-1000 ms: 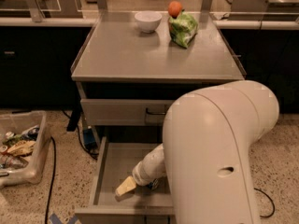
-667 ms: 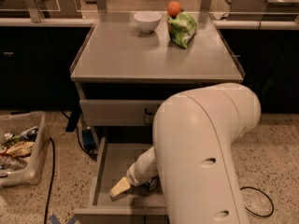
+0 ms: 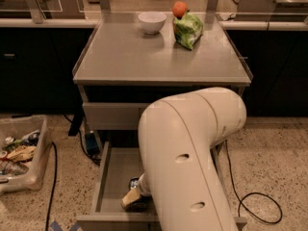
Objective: Pick pepsi can from middle drawer and place on counter
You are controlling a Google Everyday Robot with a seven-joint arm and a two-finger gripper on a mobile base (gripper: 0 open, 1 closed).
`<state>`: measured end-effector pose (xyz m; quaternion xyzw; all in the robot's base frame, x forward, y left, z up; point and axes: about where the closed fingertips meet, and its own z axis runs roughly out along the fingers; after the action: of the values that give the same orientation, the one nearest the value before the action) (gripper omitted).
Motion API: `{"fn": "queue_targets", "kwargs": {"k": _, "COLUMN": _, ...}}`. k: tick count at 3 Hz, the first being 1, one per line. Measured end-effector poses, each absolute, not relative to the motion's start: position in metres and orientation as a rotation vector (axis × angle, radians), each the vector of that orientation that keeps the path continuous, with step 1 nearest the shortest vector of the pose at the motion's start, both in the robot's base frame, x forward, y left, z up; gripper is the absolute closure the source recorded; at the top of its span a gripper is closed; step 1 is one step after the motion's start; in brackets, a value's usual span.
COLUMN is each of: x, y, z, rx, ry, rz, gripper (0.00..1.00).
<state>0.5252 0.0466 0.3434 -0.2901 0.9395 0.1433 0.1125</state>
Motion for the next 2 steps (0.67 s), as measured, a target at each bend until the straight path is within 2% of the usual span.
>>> {"fn": "queue_targets", "kwargs": {"k": 2, "x": 0.5265, "y": 0.0438, "z": 0.3431, "rx": -0.850, "ry": 2.758, "rz": 0.413, "gripper": 0.42}}
